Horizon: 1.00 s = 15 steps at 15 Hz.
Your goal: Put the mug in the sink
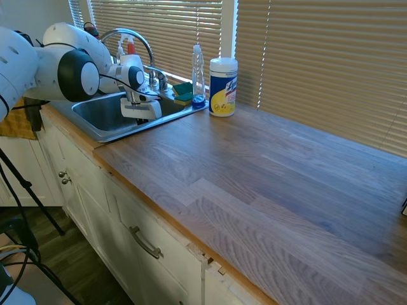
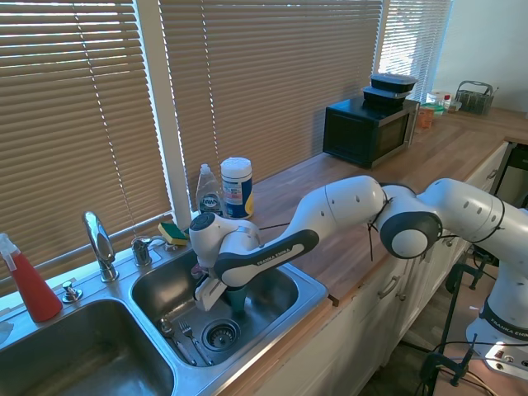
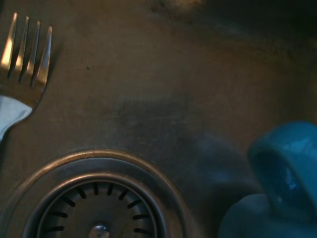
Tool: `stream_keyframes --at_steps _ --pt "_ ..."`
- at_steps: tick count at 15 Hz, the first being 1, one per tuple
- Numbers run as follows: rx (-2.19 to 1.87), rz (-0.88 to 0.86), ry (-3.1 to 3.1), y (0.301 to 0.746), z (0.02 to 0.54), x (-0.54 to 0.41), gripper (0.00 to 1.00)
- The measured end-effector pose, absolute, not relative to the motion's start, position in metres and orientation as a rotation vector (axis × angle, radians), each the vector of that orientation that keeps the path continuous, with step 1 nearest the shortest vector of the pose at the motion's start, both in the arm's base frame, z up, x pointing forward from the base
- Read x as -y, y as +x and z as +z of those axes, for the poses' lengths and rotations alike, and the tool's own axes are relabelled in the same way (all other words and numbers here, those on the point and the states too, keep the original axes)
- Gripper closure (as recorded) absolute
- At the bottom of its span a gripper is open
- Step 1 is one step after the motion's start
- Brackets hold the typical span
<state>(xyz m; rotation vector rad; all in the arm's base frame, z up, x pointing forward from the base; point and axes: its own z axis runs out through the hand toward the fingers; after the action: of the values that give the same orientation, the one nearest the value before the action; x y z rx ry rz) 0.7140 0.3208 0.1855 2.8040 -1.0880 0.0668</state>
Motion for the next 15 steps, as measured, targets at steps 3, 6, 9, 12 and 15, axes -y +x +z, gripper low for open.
stream_keyframes --at_steps 3,6,9,12,15 --pt "1.093 0.046 2.801 0.715 0.181 -0.323 0.00" --pt "1.091 0.008 2.787 0.712 0.178 -0.326 0.00" --pt "1.087 0.005 2.787 0.712 0.174 -0.329 0.00" --pt "1.085 0.006 2.789 0.711 0.174 -0.331 0.00" --pt "1.080 0.018 2.800 0.711 0.179 -0.336 0.00"
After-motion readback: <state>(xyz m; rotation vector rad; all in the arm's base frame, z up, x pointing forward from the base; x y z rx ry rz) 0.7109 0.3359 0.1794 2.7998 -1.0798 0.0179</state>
